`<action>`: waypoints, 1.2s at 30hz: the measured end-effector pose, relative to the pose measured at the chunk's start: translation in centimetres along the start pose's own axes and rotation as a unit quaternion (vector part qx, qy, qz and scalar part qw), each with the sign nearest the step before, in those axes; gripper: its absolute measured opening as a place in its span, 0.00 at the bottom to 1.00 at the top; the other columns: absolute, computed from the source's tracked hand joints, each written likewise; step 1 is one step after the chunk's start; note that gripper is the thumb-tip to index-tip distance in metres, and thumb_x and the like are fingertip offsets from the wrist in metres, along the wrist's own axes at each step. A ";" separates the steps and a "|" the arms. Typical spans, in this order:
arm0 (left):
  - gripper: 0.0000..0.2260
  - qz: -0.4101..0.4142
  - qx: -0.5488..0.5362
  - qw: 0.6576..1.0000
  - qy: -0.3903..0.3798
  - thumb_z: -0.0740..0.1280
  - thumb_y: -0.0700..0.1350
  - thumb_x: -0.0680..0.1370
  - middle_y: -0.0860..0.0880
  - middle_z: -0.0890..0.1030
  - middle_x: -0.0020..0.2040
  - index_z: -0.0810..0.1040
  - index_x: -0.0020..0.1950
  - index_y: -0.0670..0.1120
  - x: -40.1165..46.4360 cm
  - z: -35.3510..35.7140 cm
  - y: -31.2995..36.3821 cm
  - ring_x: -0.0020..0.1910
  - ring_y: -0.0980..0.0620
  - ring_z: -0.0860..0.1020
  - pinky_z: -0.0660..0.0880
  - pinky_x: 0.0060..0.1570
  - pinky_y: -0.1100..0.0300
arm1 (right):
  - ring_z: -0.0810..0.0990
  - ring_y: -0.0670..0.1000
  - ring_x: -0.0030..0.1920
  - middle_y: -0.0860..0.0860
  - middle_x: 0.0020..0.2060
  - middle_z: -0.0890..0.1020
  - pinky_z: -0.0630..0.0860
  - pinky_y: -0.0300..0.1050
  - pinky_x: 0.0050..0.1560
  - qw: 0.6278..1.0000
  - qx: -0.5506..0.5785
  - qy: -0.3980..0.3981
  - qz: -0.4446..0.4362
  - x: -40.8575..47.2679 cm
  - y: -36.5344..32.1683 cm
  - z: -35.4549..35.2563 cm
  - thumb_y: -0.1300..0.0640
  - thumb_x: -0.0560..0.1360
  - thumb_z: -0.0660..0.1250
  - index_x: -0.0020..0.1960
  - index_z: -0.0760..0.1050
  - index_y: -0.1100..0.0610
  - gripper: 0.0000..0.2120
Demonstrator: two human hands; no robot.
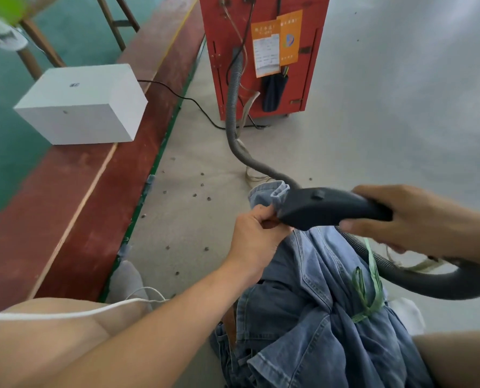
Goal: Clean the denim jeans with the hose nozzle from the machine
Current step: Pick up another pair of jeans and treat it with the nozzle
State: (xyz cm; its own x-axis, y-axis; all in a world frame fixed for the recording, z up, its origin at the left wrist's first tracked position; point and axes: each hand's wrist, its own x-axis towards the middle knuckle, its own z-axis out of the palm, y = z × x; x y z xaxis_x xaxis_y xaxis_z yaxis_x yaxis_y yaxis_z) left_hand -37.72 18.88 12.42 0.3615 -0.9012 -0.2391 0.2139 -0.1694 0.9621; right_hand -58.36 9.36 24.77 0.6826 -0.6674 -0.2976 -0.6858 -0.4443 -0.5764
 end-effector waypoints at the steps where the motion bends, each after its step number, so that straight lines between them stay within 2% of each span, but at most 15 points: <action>1: 0.09 -0.001 0.002 1.000 -0.002 0.74 0.33 0.76 0.42 0.87 0.50 0.87 0.52 0.46 0.1 0.0 -0.2 0.54 0.42 0.84 0.79 0.63 0.43 | 0.77 0.42 0.25 0.41 0.28 0.80 0.71 0.33 0.26 1.000 -0.009 0.006 -0.006 0.4 -0.1 0.6 0.35 0.74 0.68 0.47 0.77 0.43 0.13; 6: 0.06 -0.009 0.025 1.000 -0.014 0.74 0.33 0.76 0.31 0.80 0.55 0.86 0.52 0.39 0.1 0.1 -0.8 0.58 0.31 0.79 0.76 0.64 0.35 | 0.76 0.45 0.21 0.47 0.26 0.81 0.72 0.37 0.22 0.990 0.044 0.133 -0.005 1.4 0.5 -0.4 0.36 0.75 0.68 0.45 0.74 0.43 0.11; 8: 0.07 0.002 0.039 0.999 -0.014 0.73 0.32 0.76 0.32 0.79 0.54 0.86 0.52 0.40 0.1 0.0 -0.6 0.58 0.31 0.78 0.76 0.64 0.36 | 0.78 0.49 0.22 0.51 0.26 0.82 0.75 0.44 0.24 0.994 0.045 0.104 0.000 0.5 1.2 -1.9 0.30 0.74 0.66 0.47 0.75 0.43 0.17; 11: 0.06 0.039 0.076 0.996 -0.027 0.73 0.32 0.76 0.45 0.79 0.44 0.87 0.49 0.42 -0.1 -0.4 -0.7 0.44 0.48 0.78 0.78 0.54 0.56 | 0.78 0.52 0.23 0.54 0.27 0.81 0.78 0.50 0.28 1.000 0.010 -0.015 0.021 -0.6 1.3 -1.6 0.23 0.71 0.64 0.50 0.76 0.46 0.27; 13: 0.07 0.067 0.108 0.991 -0.044 0.73 0.33 0.76 0.53 0.74 0.41 0.86 0.45 0.43 -0.5 -0.3 -1.3 0.40 0.57 0.72 0.72 0.46 0.62 | 0.77 0.50 0.23 0.52 0.25 0.80 0.77 0.48 0.27 0.999 0.020 -0.040 0.021 -0.3 1.2 -0.7 0.25 0.73 0.65 0.48 0.77 0.44 0.22; 17: 0.14 0.082 0.182 0.972 -0.123 0.73 0.29 0.75 0.53 0.75 0.44 0.88 0.53 0.45 -3.0 1.0 -3.4 0.44 0.59 0.75 0.73 0.53 0.67 | 0.78 0.52 0.23 0.52 0.27 0.81 0.77 0.48 0.27 0.997 0.055 0.031 0.052 0.9 2.3 -1.3 0.31 0.75 0.67 0.45 0.76 0.43 0.16; 19: 0.14 0.040 0.181 0.975 -0.124 0.71 0.23 0.72 0.53 0.80 0.49 0.88 0.47 0.41 -4.9 1.1 -4.8 0.48 0.62 0.78 0.74 0.56 0.67 | 0.78 0.53 0.23 0.54 0.27 0.81 0.77 0.47 0.28 0.995 0.063 0.029 0.066 0.3 2.9 -2.6 0.28 0.73 0.67 0.45 0.76 0.45 0.20; 21: 0.17 -0.047 0.173 0.973 -0.145 0.64 0.22 0.70 0.51 0.82 0.56 0.82 0.44 0.43 -6.6 0.9 -6.1 0.54 0.62 0.80 0.75 0.55 0.67 | 0.78 0.54 0.22 0.55 0.27 0.81 0.76 0.42 0.26 0.996 0.045 -0.007 0.077 -0.5 4.0 -3.5 0.23 0.71 0.66 0.47 0.76 0.47 0.27; 24: 0.11 -0.227 0.059 0.963 -0.135 0.64 0.39 0.69 0.48 0.80 0.61 0.71 0.51 0.46 -7.5 0.7 -6.2 0.57 0.52 0.84 0.77 0.51 0.59 | 0.79 0.54 0.23 0.54 0.26 0.81 0.76 0.41 0.26 0.993 -0.002 -0.070 0.096 -1.2 5.2 -3.3 0.17 0.66 0.64 0.52 0.77 0.45 0.33; 27: 0.33 -0.318 0.051 0.945 -0.060 0.68 0.71 0.67 0.47 0.84 0.55 0.63 0.60 0.51 -5.7 0.6 -5.6 0.46 0.47 0.87 0.79 0.56 0.48 | 0.79 0.54 0.23 0.55 0.28 0.82 0.78 0.46 0.26 0.987 0.004 -0.119 0.112 -1.1 5.4 -2.2 0.16 0.63 0.65 0.53 0.77 0.43 0.34; 29: 0.44 -0.358 0.120 0.925 -0.041 0.69 0.78 0.63 0.46 0.84 0.58 0.58 0.68 0.54 -4.2 0.3 -5.4 0.51 0.45 0.87 0.78 0.61 0.45 | 0.79 0.53 0.23 0.55 0.29 0.82 0.79 0.49 0.25 0.985 -0.001 -0.136 0.105 -0.8 4.9 -1.4 0.19 0.63 0.67 0.52 0.77 0.42 0.31; 31: 0.52 -0.396 0.171 0.902 -0.004 0.74 0.70 0.67 0.45 0.77 0.69 0.52 0.79 0.48 -3.1 -0.4 -6.2 0.62 0.44 0.80 0.77 0.62 0.48 | 0.79 0.52 0.23 0.53 0.29 0.82 0.76 0.44 0.25 0.985 -0.001 -0.141 0.101 -0.4 4.0 -0.9 0.23 0.64 0.68 0.52 0.78 0.41 0.26; 32: 0.48 -0.405 0.176 0.897 0.006 0.76 0.61 0.71 0.45 0.77 0.69 0.55 0.81 0.45 -2.8 -0.7 -6.6 0.61 0.45 0.79 0.78 0.58 0.51 | 0.78 0.51 0.23 0.52 0.29 0.82 0.76 0.42 0.25 0.985 0.000 -0.141 0.099 -0.2 3.5 -0.6 0.24 0.65 0.68 0.52 0.78 0.41 0.25; 34: 0.29 -0.387 0.167 0.907 0.018 0.72 0.44 0.75 0.44 0.80 0.59 0.70 0.75 0.46 -2.4 -1.3 -7.5 0.53 0.46 0.80 0.78 0.48 0.56 | 0.78 0.50 0.23 0.51 0.29 0.81 0.76 0.42 0.26 0.985 -0.006 -0.144 0.094 0.1 3.1 -0.4 0.25 0.67 0.68 0.50 0.77 0.41 0.23; 36: 0.20 -0.362 0.135 0.921 0.050 0.65 0.35 0.76 0.43 0.82 0.53 0.78 0.66 0.49 -2.5 -1.7 -8.1 0.48 0.45 0.80 0.77 0.42 0.57 | 0.78 0.50 0.23 0.50 0.29 0.81 0.79 0.45 0.28 0.984 -0.007 -0.147 0.096 0.1 3.1 -0.3 0.25 0.65 0.66 0.50 0.77 0.41 0.23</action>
State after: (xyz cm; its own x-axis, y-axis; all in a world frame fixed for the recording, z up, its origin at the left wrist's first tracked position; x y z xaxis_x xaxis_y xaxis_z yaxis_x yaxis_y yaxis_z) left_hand -38.78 23.19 4.95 0.2982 -0.4736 -0.8287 0.2028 -0.8169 0.5399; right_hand -60.46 7.72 23.20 0.5819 -0.5385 -0.6095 -0.8116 -0.3360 -0.4780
